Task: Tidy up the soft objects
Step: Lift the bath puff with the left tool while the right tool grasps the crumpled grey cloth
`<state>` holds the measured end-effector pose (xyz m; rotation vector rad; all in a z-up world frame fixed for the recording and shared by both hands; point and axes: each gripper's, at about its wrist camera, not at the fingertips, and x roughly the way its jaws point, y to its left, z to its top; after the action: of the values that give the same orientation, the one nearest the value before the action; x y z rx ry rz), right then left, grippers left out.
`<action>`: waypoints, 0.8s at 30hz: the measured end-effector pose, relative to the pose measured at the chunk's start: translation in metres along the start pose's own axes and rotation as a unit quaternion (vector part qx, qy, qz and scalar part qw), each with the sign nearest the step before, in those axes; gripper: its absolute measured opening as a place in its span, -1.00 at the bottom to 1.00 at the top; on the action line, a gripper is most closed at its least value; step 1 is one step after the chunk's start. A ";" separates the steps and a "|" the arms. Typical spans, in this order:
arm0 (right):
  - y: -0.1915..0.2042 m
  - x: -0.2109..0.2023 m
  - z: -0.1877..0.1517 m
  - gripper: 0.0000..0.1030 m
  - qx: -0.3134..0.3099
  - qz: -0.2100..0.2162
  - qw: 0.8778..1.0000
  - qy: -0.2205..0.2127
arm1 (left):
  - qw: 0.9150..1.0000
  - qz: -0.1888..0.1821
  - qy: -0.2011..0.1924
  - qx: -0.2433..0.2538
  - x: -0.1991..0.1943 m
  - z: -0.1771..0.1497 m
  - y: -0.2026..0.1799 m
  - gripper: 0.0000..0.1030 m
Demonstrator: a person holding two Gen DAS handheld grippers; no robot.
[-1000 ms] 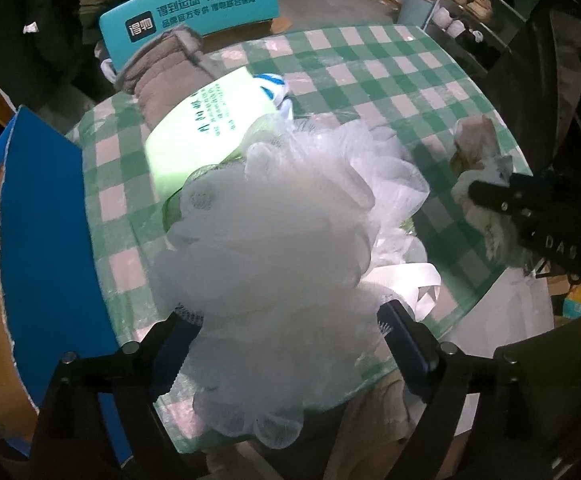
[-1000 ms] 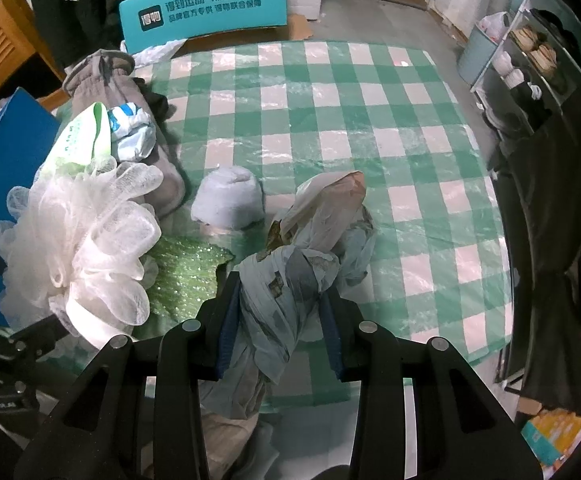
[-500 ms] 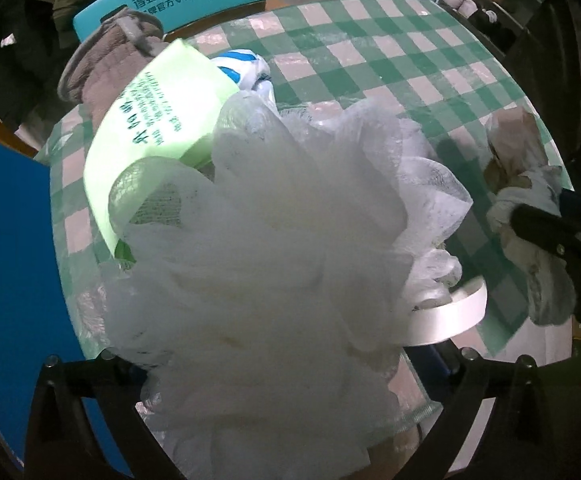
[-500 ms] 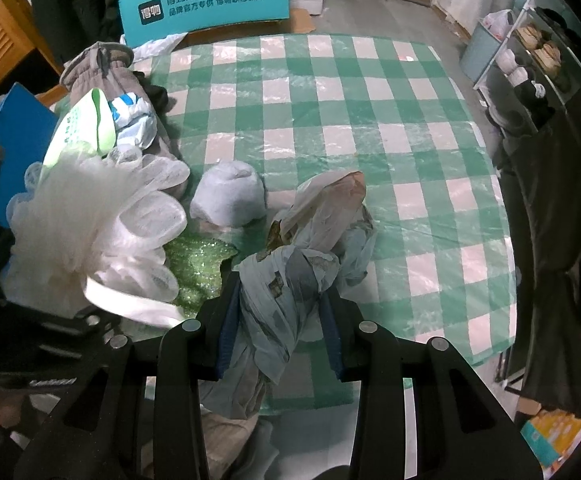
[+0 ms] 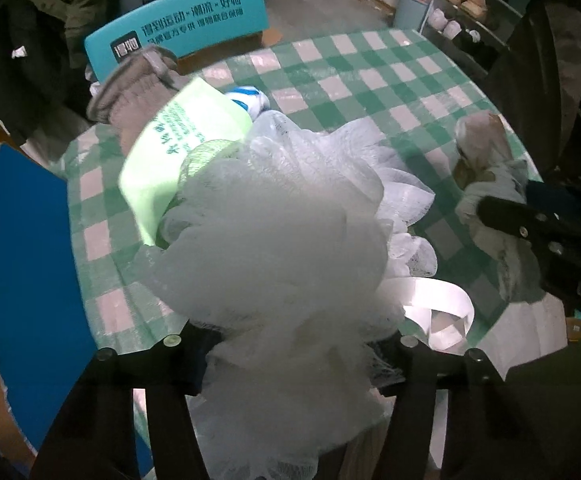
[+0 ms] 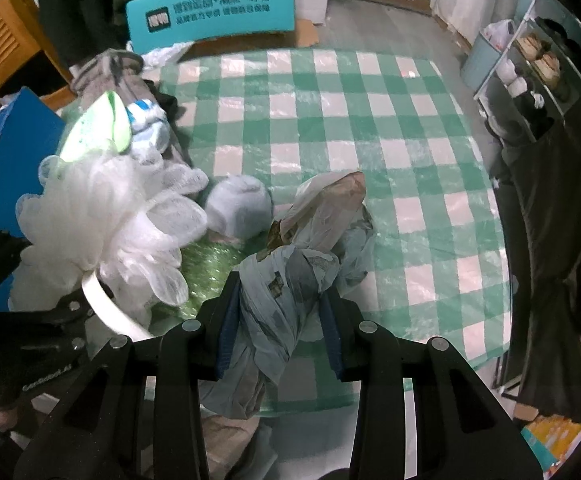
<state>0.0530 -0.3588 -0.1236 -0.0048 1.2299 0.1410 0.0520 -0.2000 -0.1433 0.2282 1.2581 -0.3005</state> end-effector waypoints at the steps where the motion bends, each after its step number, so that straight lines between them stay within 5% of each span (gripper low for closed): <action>1: 0.002 -0.003 0.001 -0.31 -0.002 0.000 1.000 -0.004 | 1.000 -0.003 -0.005 -0.001 -0.007 -0.002 0.002 0.15; 14: 0.024 -0.043 0.009 -0.31 -0.022 0.017 0.998 -0.050 | 0.998 -0.026 -0.054 -0.016 -0.069 -0.017 0.023 -0.10; 18: 0.028 -0.042 0.010 -0.31 -0.024 0.017 0.999 -0.046 | 0.999 -0.027 -0.027 -0.018 -0.052 -0.021 0.026 -0.07; 24: 0.030 -0.039 0.009 -0.31 -0.028 0.014 0.999 -0.041 | 0.998 -0.051 0.010 -0.037 -0.030 -0.024 0.026 0.54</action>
<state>0.0455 -0.3322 -0.0815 -0.0297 1.1442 0.1976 0.0305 -0.1648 -0.1212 0.1045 1.2996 -0.3392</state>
